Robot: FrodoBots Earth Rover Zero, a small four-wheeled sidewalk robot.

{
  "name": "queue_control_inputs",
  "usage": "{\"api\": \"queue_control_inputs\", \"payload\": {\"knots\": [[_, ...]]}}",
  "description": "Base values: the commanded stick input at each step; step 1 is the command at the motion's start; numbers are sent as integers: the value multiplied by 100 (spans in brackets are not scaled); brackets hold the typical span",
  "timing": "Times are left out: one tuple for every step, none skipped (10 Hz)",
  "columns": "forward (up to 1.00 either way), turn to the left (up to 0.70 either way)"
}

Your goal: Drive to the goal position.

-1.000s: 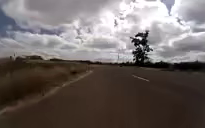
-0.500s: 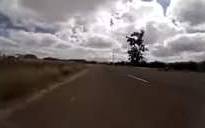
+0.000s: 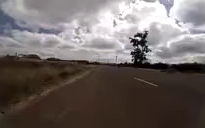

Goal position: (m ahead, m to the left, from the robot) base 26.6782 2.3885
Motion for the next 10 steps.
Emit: {"api": "queue_control_inputs", "payload": {"knots": [[85,0],[85,0],[85,0],[85,0],[85,0],[85,0],[85,0],[85,0],[85,0],[85,0]]}}
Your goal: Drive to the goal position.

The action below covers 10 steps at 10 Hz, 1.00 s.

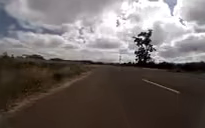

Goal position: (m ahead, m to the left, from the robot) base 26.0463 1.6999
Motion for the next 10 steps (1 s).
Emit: {"api": "queue_control_inputs", "payload": {"knots": [[85,0],[85,0],[85,0],[85,0],[85,0],[85,0],[85,0],[85,0],[85,0],[85,0]]}}
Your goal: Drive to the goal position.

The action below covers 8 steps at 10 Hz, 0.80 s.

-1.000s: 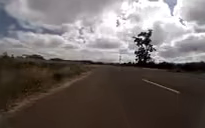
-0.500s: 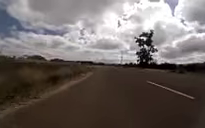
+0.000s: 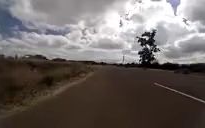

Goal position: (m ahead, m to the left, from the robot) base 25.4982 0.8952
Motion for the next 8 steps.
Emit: {"api": "queue_control_inputs", "payload": {"knots": [[85,0],[85,0],[85,0],[85,0],[85,0],[85,0],[85,0],[85,0]]}}
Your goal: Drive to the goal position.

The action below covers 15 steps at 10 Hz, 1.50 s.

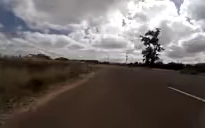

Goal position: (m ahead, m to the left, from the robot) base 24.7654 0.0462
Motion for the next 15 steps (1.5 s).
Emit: {"api": "queue_control_inputs", "payload": {"knots": [[85,0],[85,0],[85,0],[85,0],[85,0],[85,0],[85,0],[85,0],[85,0],[85,0],[85,0],[85,-1],[85,-10],[85,-25],[85,-25]]}}
